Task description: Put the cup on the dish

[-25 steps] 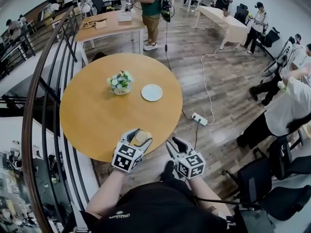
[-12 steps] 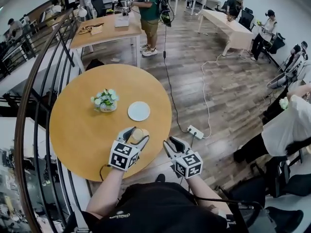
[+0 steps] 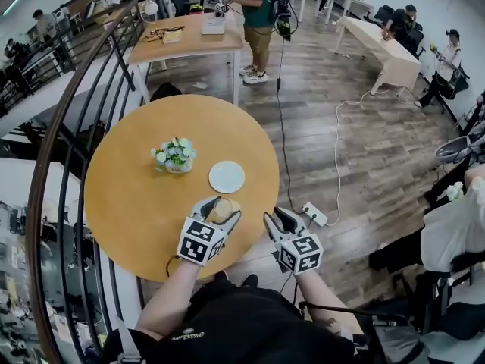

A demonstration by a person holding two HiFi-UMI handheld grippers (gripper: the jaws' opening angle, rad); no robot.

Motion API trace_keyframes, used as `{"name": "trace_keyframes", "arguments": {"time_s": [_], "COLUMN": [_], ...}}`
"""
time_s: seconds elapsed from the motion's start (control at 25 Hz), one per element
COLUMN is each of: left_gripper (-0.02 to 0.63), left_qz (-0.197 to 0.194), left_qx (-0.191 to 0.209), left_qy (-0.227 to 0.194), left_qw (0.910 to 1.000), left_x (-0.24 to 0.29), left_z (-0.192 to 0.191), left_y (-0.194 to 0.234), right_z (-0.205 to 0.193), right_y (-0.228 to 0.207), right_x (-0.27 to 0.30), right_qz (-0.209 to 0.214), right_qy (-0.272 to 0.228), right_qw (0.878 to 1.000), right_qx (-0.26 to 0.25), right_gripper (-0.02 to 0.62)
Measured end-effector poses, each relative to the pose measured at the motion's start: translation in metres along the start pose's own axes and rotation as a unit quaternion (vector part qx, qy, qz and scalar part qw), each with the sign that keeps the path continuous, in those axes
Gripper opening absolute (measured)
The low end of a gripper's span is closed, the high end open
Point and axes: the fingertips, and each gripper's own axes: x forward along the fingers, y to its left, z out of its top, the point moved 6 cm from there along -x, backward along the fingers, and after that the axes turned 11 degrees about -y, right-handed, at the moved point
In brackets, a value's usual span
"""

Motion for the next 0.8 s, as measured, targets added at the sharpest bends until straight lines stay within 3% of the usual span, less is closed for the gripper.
{"name": "trace_keyframes", "arguments": {"time_s": [0.44,0.8], "left_gripper": [0.272,0.272], "left_qz": [0.0,-0.016], "left_qx": [-0.005,-0.009], "left_qy": [0.014,0.027], "left_qw": [0.9999,0.9995], "left_x": [-0.002,0.015], "left_z": [-0.001,-0.006], "left_y": [0.035,0.046], "right_z": [0.004,0.005], "right_y": [0.012,-0.002], "right_x": [0.037,0.053], "right_qz": [-0.003,-0.019], "right_qy": [0.01,0.018], "right_qw": [1.0,1.0], "right_qx": [0.002,0.005], "right_gripper": [0.116,0.115]}}
